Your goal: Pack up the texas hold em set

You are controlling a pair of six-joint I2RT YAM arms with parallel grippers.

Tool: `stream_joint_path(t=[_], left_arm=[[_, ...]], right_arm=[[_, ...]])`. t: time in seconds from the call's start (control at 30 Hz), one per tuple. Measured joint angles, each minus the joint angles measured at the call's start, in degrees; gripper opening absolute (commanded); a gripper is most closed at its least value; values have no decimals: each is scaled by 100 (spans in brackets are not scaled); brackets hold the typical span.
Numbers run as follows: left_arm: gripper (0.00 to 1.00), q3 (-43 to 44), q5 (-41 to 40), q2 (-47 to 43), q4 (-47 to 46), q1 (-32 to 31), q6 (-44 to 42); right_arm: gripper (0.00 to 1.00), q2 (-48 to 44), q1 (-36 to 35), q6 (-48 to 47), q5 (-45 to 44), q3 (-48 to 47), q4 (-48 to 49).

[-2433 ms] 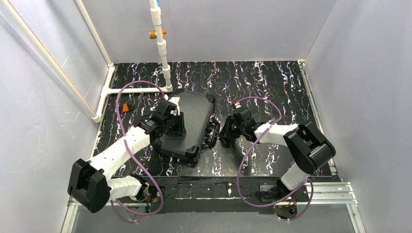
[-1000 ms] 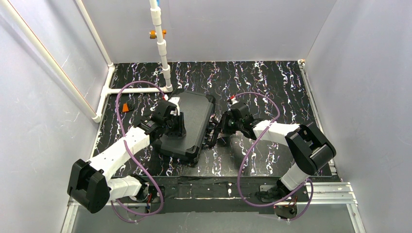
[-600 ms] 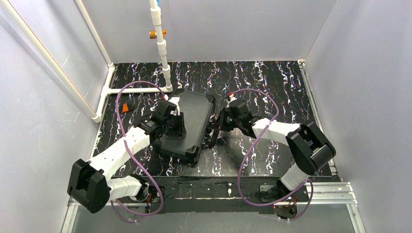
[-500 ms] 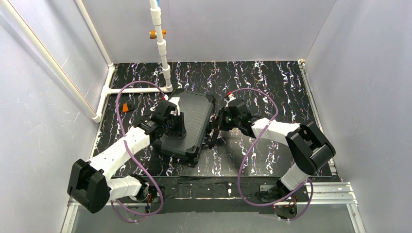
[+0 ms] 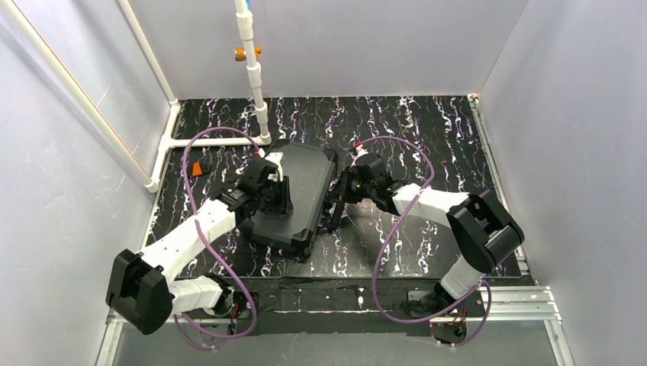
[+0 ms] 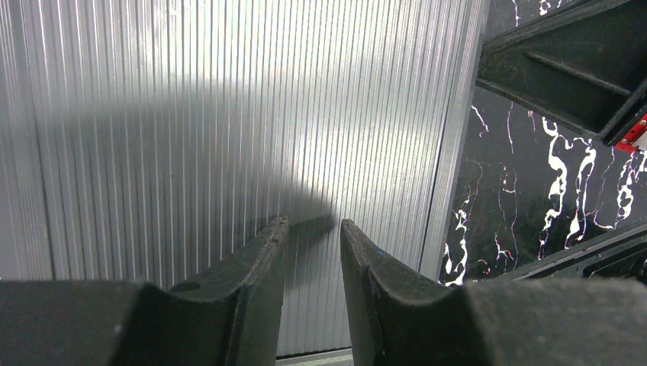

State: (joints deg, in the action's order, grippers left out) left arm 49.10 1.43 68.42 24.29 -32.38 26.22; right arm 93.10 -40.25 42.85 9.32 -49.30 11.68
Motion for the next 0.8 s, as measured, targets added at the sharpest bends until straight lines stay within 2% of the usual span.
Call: stream_joint_path(t=[0.5,0.63,0.8], left_arm=[[30,0,4,4,-7,0,0],[30,0,7,2,-7,0,0],[30,0,7,2,-7,0,0]], right_arm=[[15,-2,-35,-61,-85,-85,-164],[8,-2,-52,-31,-170,-83,-175],[8,61,-76,118,-348,-76,-216]])
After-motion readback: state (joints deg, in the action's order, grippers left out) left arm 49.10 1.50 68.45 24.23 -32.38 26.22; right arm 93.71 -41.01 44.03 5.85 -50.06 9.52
